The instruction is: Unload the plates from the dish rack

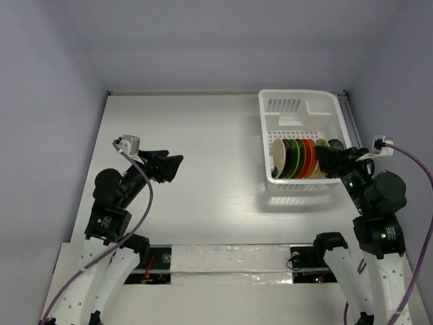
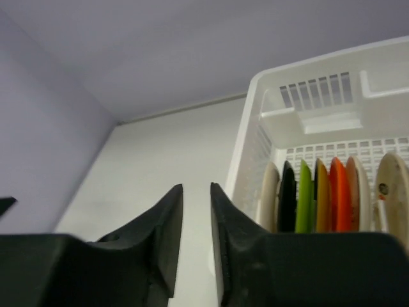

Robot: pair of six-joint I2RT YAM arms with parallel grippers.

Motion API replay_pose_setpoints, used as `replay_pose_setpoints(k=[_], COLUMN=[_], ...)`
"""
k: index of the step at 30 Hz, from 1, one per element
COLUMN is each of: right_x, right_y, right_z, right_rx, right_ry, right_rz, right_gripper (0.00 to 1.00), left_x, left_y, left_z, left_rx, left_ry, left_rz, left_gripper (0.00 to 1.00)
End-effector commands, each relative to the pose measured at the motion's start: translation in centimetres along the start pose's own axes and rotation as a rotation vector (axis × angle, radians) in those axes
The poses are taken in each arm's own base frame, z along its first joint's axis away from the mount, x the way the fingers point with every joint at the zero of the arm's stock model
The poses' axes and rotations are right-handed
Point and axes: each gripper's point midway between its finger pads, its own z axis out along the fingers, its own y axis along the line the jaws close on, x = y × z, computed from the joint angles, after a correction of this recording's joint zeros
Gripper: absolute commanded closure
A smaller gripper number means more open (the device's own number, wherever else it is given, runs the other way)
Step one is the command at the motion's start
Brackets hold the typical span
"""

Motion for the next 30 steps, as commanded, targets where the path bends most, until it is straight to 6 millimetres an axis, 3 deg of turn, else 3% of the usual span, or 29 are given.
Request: replay_pose_setpoints(k=[1, 4, 6, 7, 10, 11, 14, 20, 22, 23, 24, 25, 27, 30], right_x=[-0.1, 0.6, 1.1, 1.3, 2.6, 3.0, 3.4, 7.1, 7.7, 7.9, 7.7, 8.8, 9.5, 11.4], right_y=[1.0, 0.7, -0.1, -0.4, -1.0, -0.9, -0.7, -1.7, -3.4, -4.0, -4.6, -5.0, -5.5, -5.7], right_z=[0.8, 1.8, 2.6, 2.8, 4.1, 4.6, 5.6, 9.1, 10.2, 10.5, 10.7, 11.1, 11.5, 12.1], right_rx=[-0.057, -0.050, -0.022, -0.012, -0.005, -0.016, -0.002, 0.120, 0.225, 0.254, 0.289, 0.309, 0.336, 0.353], right_ry=[0.021, 0.069, 0.091, 0.106, 0.164, 0.189, 0.212, 0.352, 0.369, 0.374, 0.368, 0.401, 0.422, 0.486], right_rz=[-0.008, -0.014, -0.024, -0.023, -0.017, -0.012, -0.014, -0.079, -0.117, -0.127, -0.140, -0.152, -0.172, -0.203], right_gripper=[0.78, 0.94, 1.00, 1.00, 1.00, 1.00, 1.00, 1.00, 0.98, 0.94, 0.80, 0.72, 0.58, 0.54], left_x=[-2.5, -2.4, -2.5, -2.3, -2.0, -1.8, -1.3, -0.4, -0.4, -0.3, -0.3, -0.3, -0.3, -0.3], left_y=[-0.8, -0.4, -1.1, -1.2, -1.7, -1.7, -0.7, 1.3, 1.8, 2.0, 2.3, 2.6, 2.7, 2.7], left_z=[-0.2, -0.2, 0.0, 0.1, 0.4, 0.4, 0.8, 1.5, 1.4, 1.4, 1.4, 1.4, 1.4, 1.4], left_rx=[0.011, -0.007, 0.025, 0.037, 0.074, 0.073, 0.028, -0.067, -0.095, -0.108, -0.122, -0.134, -0.133, -0.129], left_ry=[-0.060, -0.057, -0.065, -0.061, -0.039, -0.027, 0.003, 0.045, 0.041, 0.046, 0.044, 0.044, 0.047, 0.046], left_rz=[0.034, 0.023, -0.005, -0.017, -0.012, -0.009, -0.008, -0.019, -0.020, -0.021, -0.022, -0.023, -0.027, -0.031], left_gripper=[0.42, 0.43, 0.53, 0.62, 0.76, 0.87, 1.00, 1.00, 1.00, 1.00, 1.00, 1.00, 0.92, 0.84])
